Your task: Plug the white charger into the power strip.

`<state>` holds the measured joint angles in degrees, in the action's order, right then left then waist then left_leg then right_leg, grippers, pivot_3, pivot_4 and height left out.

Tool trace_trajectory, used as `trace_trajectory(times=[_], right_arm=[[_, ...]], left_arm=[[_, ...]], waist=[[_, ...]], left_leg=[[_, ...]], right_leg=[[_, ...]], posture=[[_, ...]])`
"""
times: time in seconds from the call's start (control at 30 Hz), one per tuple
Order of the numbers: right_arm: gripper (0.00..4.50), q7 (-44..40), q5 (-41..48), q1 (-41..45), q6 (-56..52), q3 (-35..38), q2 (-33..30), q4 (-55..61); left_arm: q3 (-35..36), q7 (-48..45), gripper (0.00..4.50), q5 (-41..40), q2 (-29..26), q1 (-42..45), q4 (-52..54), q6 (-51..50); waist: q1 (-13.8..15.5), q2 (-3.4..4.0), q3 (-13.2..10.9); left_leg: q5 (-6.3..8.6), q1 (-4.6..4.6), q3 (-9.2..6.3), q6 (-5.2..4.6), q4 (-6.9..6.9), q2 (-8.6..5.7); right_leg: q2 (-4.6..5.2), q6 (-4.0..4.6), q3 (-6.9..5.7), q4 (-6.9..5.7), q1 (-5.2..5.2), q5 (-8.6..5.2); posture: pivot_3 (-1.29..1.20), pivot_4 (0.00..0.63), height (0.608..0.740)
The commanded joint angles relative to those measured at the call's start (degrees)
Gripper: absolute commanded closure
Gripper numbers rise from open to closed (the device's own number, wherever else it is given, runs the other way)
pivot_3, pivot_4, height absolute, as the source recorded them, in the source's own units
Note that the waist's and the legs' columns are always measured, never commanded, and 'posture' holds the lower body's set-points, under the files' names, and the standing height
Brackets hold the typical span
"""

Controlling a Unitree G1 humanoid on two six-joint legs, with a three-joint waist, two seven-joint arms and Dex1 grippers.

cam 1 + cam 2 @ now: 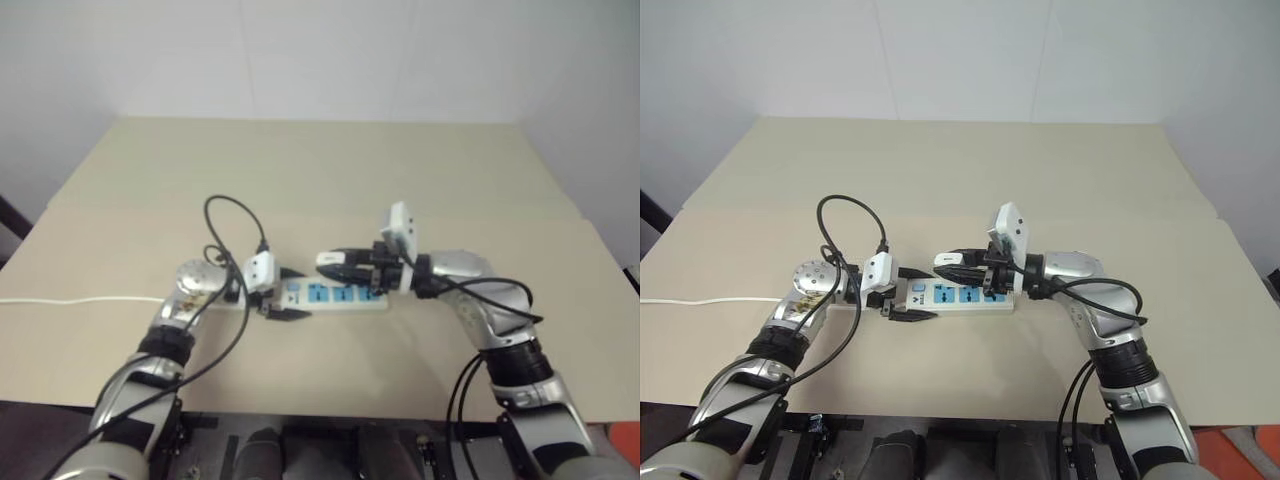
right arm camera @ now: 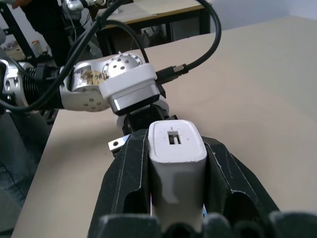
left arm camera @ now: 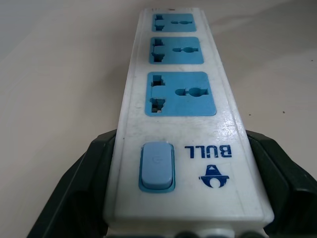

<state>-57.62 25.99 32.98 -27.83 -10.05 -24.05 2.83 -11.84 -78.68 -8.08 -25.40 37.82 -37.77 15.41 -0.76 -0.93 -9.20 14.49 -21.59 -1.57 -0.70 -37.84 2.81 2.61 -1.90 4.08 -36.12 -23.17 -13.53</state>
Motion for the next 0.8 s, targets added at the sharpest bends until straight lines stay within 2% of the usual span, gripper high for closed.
trace_trajectory(times=[0.03,0.8], right_arm=[[3.31,-0.8,-0.5,0.3,2.7,0.6,0.4,-0.4],[3.31,0.8,-2.8,-0.3,7.5,0.1,8.0,-5.1]], left_arm=[[0.3,-2.5,1.20,-1.6,0.7,0.7,0.7,-1.9],[0.3,-3.2,1.20,-0.1,0.5,0.6,-0.7,-1.3]], waist=[[0.0,0.00,0.0],[-0.1,0.00,0.0]], left_leg=[[0.00,-0.01,0.00,0.00,0.00,0.00],[0.00,0.01,-0.01,0.00,0.00,0.00]], right_leg=[[0.00,0.00,0.00,0.00,0.00,0.00],[0.00,0.00,0.00,0.00,0.00,0.00]], posture=[[0.00,0.150,0.740],[0.00,0.150,0.740]])
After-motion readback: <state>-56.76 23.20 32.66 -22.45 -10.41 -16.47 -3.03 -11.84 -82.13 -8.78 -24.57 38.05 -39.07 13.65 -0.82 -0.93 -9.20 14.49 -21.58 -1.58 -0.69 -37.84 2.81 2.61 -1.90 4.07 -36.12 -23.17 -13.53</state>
